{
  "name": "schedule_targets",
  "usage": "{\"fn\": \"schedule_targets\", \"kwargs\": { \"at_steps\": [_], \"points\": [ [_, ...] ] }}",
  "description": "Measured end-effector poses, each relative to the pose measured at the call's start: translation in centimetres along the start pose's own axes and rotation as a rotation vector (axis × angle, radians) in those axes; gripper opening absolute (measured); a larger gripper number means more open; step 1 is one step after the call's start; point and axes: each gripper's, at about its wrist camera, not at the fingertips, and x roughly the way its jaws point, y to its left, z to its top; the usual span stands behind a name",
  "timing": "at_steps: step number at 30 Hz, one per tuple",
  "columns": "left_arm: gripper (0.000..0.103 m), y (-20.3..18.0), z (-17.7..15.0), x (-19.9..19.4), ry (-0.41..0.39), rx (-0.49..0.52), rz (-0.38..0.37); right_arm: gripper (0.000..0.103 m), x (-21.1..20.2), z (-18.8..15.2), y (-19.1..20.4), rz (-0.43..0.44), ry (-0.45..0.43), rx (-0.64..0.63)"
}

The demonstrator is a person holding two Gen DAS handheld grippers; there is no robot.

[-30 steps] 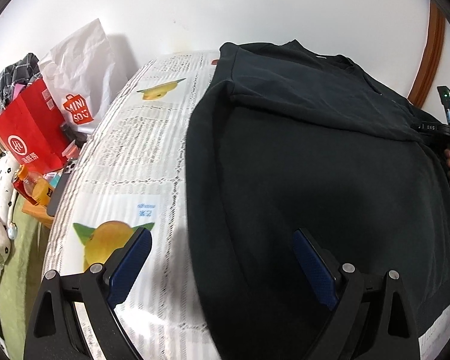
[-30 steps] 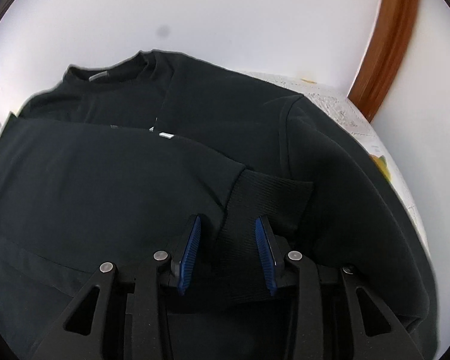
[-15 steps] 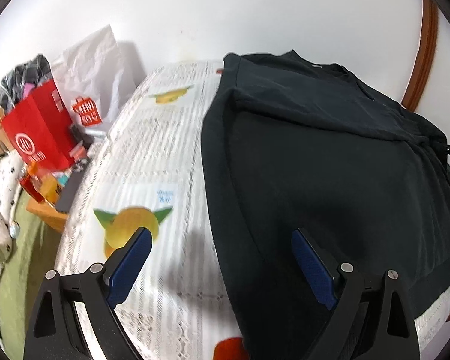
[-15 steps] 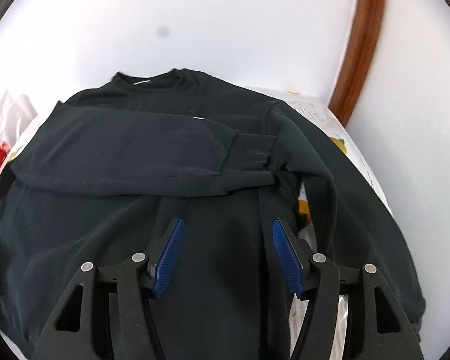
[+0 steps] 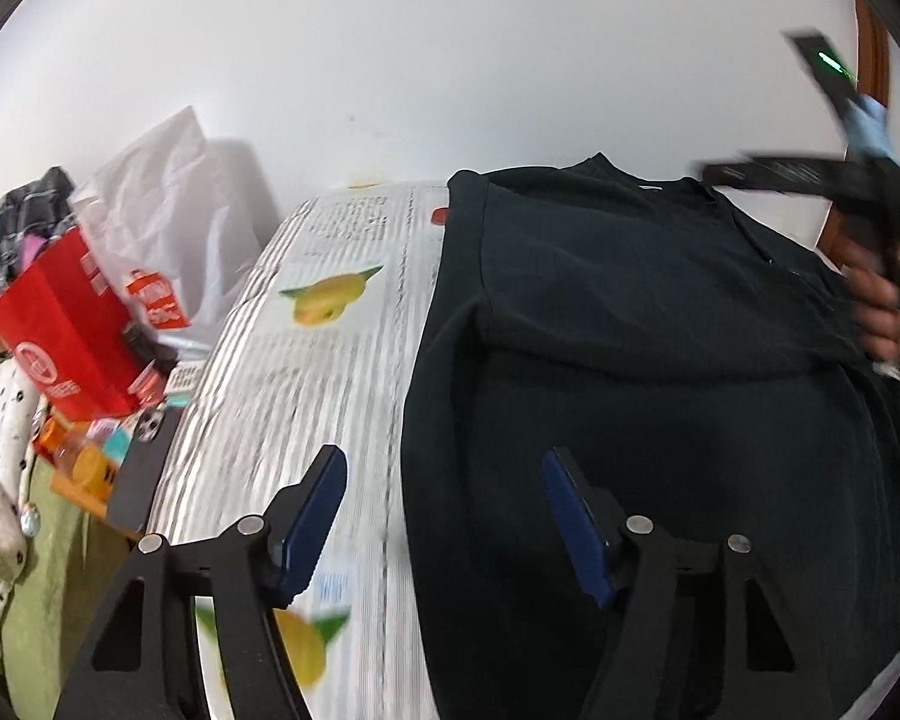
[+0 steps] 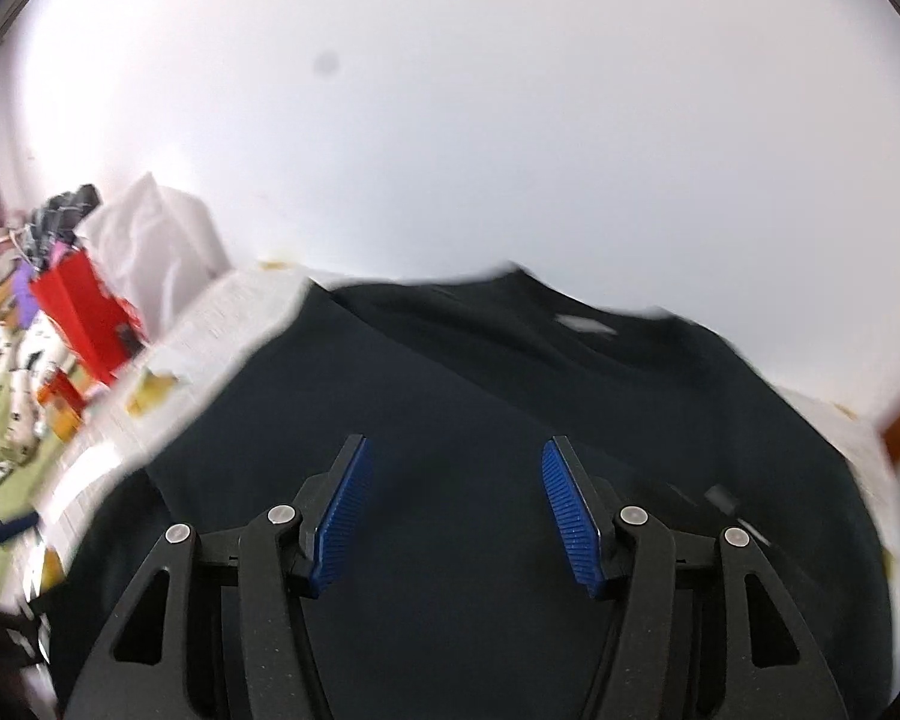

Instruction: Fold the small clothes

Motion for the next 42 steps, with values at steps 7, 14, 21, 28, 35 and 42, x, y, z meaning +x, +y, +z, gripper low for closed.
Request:
{"fn": "schedule_targets", "kwargs": {
  "at_steps": [7, 14, 21, 28, 35, 42],
  "points": [
    [0.051, -0.2, 2.8, 5.6, 0.028, 0.050, -0.002, 0.059, 10.4, 5.0, 4.0, 0.106, 0.080, -0.028],
    [0.014, -1.3, 4.0, 8.3, 0.027, 0.109, 0.021, 0.043, 18.9, 7.7, 5.0, 0.240, 0.191, 0.063],
    [0.007, 2.3, 4.3, 8.1, 0.025, -0.097, -0.116, 0.010, 17.0, 9.9, 7.1, 0.313, 0.061, 0.059],
    [0.008, 2.8, 3.7, 9.2, 0.091, -0.126, -0.117, 0.008, 21.8, 8.7, 9.3, 0.213, 0.140, 0.043],
    [0.019, 2.1, 3.6, 8.3, 0.095, -0.078, -0.082, 0.027, 13.5, 7.1, 7.4, 0.157, 0.057, -0.038],
    [0.037, 1.5, 3.1, 5.6, 0.092, -0.064, -0.098, 0.045, 1.8, -2.4, -4.3, -0.160, 0.022, 0.021]
  ]
}}
